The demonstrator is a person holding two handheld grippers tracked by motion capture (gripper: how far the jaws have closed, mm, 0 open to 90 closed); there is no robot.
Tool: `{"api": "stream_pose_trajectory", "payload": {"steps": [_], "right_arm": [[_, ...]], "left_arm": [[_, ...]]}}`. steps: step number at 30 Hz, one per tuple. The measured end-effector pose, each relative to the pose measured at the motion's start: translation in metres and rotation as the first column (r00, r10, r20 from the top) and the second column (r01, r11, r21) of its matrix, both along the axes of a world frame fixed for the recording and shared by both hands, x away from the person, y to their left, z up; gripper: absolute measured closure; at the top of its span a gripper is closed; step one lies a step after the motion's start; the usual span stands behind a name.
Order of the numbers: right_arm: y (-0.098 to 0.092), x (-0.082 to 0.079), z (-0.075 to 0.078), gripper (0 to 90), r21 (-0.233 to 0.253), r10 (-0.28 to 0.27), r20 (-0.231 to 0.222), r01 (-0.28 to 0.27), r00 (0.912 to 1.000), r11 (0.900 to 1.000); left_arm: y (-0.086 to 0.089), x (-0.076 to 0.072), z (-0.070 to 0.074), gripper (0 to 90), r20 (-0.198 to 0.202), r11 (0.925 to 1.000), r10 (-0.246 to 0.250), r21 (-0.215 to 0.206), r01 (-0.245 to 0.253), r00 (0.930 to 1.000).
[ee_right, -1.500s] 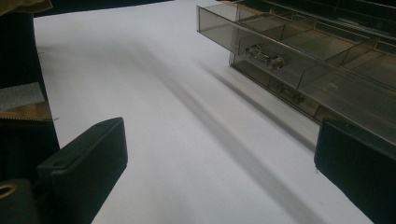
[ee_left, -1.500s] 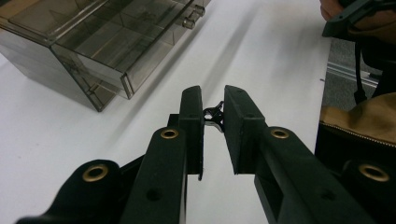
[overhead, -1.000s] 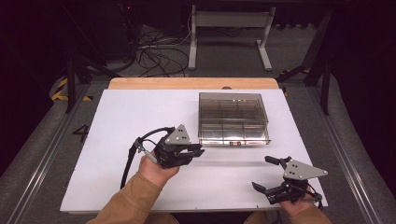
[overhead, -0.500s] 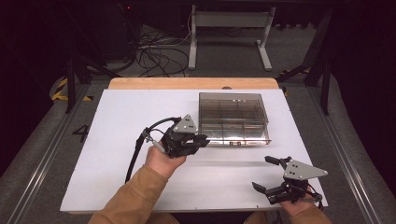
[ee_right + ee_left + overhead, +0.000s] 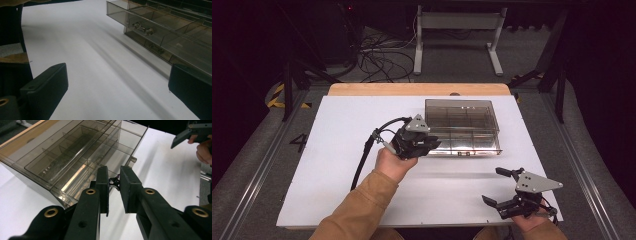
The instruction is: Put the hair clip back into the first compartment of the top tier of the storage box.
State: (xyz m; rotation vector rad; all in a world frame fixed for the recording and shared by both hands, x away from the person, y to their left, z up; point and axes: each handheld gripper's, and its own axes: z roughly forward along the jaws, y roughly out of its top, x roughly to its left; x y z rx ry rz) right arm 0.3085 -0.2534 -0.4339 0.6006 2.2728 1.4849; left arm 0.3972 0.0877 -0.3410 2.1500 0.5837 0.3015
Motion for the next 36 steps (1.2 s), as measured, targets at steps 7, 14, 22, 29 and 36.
{"api": "stream_pose_trajectory", "payload": {"steps": [7,14,22,29,36], "right_arm": [[0.0,0.0,0.0,3.2,0.001,-0.001,-0.002,0.001,1.0,1.0],[0.0,0.0,0.0,3.2,0.0,0.0,-0.004,0.0,1.0,1.0],[-0.001,0.0,0.0,3.2,0.001,0.0,-0.004,0.0,1.0,1.0],[-0.002,0.001,-0.001,3.2,0.001,0.001,-0.005,-0.001,1.0,1.0],[-0.002,0.001,-0.001,3.2,0.0,0.002,-0.007,-0.002,1.0,1.0]], "left_arm": [[-0.006,0.007,-0.002,78.3,0.002,0.9998,0.018,-0.007,-0.018,0.9998],[-0.012,0.014,-0.003,78.3,0.004,0.9992,0.037,-0.011,-0.037,0.9993],[-0.018,0.026,-0.007,78.3,-0.016,0.9974,0.064,-0.031,-0.064,0.9978],[-0.02,0.031,-0.011,78.3,-0.023,0.9959,0.085,-0.029,-0.086,0.9961],[-0.023,0.032,-0.015,78.2,-0.02,0.9952,0.098,0.001,-0.098,0.995]]}}
